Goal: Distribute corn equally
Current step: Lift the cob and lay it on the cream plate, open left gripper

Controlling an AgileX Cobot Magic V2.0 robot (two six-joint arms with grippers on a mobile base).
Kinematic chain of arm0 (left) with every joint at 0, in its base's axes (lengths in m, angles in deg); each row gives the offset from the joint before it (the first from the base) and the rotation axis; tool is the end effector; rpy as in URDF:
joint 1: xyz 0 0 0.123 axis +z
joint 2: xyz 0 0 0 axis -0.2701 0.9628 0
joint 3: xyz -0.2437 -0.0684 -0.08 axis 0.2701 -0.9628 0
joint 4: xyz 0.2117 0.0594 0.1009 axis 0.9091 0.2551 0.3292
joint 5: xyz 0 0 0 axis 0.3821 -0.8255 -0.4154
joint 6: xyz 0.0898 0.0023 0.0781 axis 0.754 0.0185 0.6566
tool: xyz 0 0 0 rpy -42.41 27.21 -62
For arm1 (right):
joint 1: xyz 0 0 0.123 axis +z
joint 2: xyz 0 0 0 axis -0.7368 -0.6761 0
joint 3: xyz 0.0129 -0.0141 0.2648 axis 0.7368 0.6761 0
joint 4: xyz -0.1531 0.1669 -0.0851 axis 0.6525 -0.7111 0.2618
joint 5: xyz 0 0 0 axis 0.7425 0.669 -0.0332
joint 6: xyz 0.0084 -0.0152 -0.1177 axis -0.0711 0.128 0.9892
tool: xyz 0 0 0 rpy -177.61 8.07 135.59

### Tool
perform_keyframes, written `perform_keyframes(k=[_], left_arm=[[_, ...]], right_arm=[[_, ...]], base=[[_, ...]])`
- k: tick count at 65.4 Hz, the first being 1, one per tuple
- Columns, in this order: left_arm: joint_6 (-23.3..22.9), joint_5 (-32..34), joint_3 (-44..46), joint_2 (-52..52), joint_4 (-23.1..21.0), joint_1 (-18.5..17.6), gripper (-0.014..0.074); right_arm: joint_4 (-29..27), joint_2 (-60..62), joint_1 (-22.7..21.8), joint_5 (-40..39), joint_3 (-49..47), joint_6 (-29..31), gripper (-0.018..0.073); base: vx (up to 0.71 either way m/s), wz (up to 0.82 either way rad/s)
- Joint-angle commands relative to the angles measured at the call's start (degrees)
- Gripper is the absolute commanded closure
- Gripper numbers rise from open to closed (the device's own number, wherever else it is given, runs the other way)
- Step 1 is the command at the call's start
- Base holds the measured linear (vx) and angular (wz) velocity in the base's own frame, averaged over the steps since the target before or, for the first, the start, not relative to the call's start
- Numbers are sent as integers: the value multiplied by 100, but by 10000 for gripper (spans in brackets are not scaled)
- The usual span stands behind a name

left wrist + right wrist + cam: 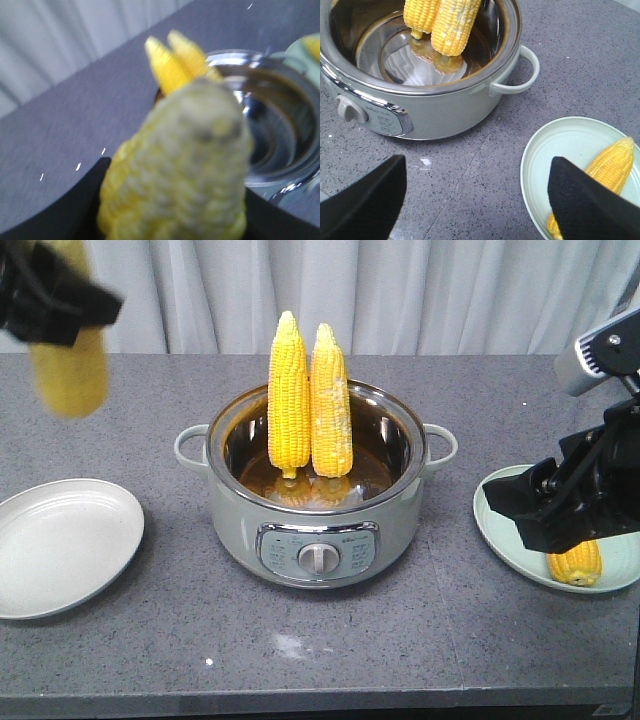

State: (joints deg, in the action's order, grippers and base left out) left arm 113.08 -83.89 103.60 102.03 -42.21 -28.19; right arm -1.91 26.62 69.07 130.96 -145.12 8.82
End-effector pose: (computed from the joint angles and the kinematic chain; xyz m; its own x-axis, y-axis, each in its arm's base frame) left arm 0.2708 -0.0891 0.4243 -0.4328 0.4116 -0.8020 0.5619 0.8189 0.1171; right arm 0.2065 0.0882 0.3420 -0.5347 -0.3889 -0.7502 -0.4981 0.8622 -0.0919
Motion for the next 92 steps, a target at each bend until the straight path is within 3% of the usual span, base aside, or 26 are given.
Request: perform_keyframes(k=[1,4,8,18,31,47,71,92], left_arm=[[-1144,-298,180,-36,1290,-30,320],[-1453,-573,180,78,1834,-30,320],[-1740,-881,180,255,2247,-25,320],[-2090,-1303,175,758,2572,-12,320],[-2433,-1303,175,1410,2513,122,320],[-2635,-1303,102,2077,1664,586,320],[-2594,-1223,-458,2552,1781,902,315],[-2571,-866,-458,2686,1728,902,108]], right_arm=[[6,86,8,-322,-128,25,5],[6,86,8,-322,-128,25,5],[6,86,8,-322,-128,25,5],[6,86,8,-322,-128,25,5],[6,86,8,-322,-128,25,5],[6,86,8,-327,-128,25,5],[6,86,8,-322,-128,25,5],[6,86,8,-323,-128,25,5]], base=[[0,0],[0,0],[0,0],[0,0],[0,0],[0,0],[0,0],[0,0]])
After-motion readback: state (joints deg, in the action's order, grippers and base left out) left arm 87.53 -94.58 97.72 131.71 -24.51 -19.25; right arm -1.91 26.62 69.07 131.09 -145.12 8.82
